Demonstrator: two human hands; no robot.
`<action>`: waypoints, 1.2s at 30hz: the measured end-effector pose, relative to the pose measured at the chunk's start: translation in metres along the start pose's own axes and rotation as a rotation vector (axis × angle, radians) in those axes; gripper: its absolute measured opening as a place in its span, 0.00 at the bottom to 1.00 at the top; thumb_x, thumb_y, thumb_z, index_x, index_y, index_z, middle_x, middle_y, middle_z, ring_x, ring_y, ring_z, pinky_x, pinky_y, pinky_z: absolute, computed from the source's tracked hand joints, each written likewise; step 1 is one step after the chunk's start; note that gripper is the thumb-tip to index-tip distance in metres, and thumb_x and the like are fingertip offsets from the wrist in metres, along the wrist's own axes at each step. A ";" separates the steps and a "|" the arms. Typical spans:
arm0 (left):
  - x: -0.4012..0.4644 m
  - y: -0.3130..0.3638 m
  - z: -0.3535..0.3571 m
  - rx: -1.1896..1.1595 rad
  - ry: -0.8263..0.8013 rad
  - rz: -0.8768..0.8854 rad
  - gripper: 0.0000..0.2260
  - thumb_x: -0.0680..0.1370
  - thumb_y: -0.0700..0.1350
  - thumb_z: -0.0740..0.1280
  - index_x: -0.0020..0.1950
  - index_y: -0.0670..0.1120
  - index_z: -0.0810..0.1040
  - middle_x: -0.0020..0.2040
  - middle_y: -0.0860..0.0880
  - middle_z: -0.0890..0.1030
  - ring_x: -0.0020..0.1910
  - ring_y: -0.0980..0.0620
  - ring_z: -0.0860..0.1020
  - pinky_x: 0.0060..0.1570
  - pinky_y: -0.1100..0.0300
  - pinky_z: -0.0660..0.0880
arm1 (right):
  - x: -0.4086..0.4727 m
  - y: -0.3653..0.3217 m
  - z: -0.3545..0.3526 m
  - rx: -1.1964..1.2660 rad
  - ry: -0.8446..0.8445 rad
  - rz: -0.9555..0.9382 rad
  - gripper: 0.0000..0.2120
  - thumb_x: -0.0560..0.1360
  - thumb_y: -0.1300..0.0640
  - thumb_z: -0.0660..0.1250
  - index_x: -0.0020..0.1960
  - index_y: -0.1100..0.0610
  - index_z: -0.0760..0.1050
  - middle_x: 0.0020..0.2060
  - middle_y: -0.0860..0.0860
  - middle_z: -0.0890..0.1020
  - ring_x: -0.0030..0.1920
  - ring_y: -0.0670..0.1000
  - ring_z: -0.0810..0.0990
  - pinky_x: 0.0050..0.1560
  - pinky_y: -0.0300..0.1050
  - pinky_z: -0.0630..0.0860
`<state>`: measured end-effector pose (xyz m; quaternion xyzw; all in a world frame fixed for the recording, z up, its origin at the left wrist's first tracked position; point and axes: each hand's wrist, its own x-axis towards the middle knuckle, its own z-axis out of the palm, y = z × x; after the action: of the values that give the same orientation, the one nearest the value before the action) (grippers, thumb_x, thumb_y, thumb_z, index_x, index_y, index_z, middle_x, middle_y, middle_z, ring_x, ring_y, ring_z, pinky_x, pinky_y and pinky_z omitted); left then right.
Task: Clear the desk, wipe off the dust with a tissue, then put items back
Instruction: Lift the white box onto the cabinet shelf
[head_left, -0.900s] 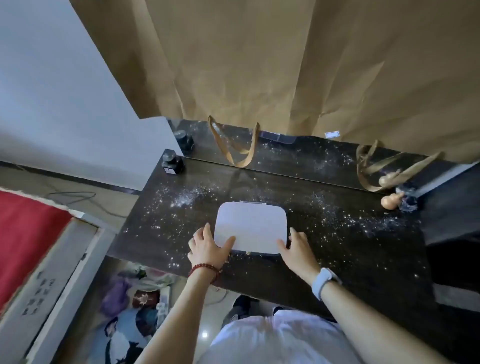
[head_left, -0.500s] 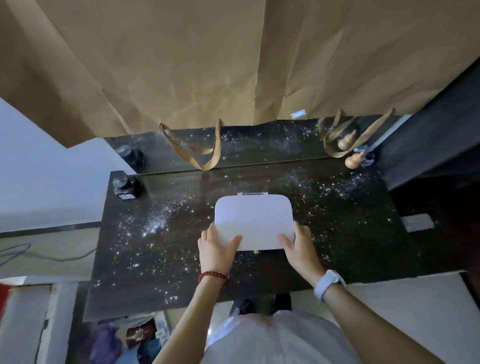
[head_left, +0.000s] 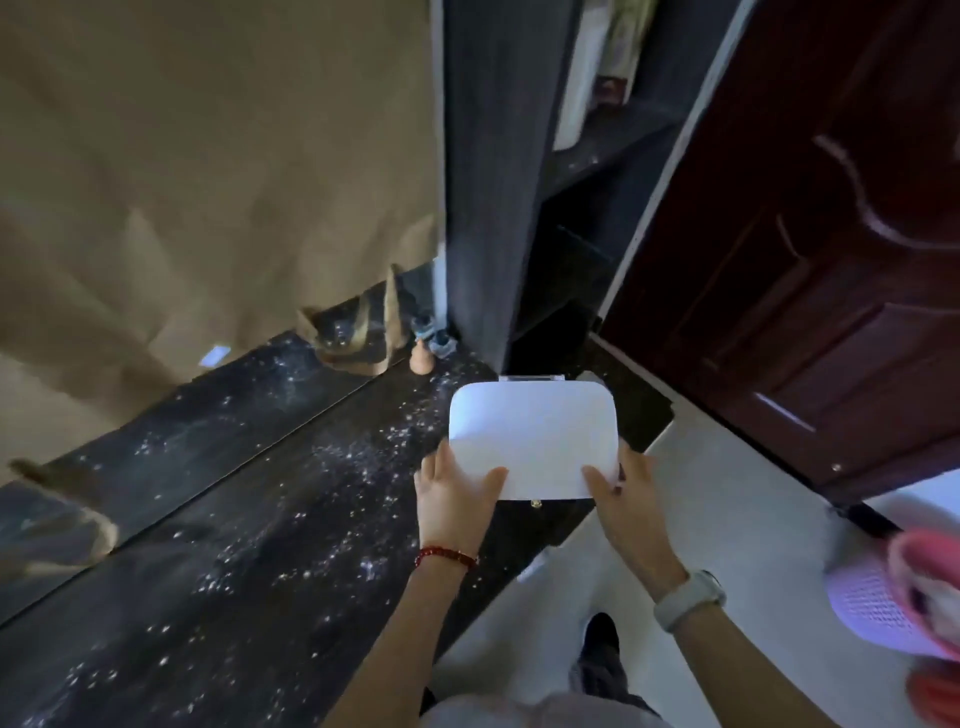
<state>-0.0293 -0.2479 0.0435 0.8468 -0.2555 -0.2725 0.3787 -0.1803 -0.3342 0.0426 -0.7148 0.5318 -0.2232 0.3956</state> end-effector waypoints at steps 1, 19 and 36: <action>0.001 0.014 0.016 0.000 -0.018 0.015 0.28 0.71 0.49 0.68 0.67 0.42 0.64 0.63 0.43 0.69 0.63 0.45 0.64 0.61 0.52 0.66 | 0.009 0.011 -0.014 0.018 0.021 0.014 0.19 0.75 0.58 0.64 0.64 0.57 0.65 0.55 0.55 0.69 0.53 0.52 0.71 0.45 0.34 0.71; 0.073 0.189 0.190 -0.023 0.248 -0.085 0.29 0.72 0.49 0.69 0.68 0.41 0.64 0.64 0.41 0.68 0.63 0.42 0.65 0.61 0.49 0.67 | 0.236 0.076 -0.164 0.063 -0.179 -0.101 0.16 0.76 0.59 0.61 0.63 0.58 0.67 0.55 0.54 0.69 0.47 0.48 0.72 0.41 0.27 0.71; 0.202 0.179 0.169 -0.235 0.510 -0.239 0.34 0.73 0.49 0.68 0.72 0.39 0.56 0.68 0.38 0.68 0.68 0.38 0.63 0.68 0.45 0.62 | 0.378 -0.012 -0.054 -0.091 -0.428 -0.220 0.23 0.77 0.59 0.60 0.70 0.63 0.59 0.65 0.62 0.70 0.67 0.62 0.67 0.63 0.52 0.66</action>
<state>-0.0347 -0.5659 0.0340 0.8623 -0.0176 -0.1215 0.4912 -0.0868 -0.7047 0.0458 -0.8164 0.3645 -0.0843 0.4400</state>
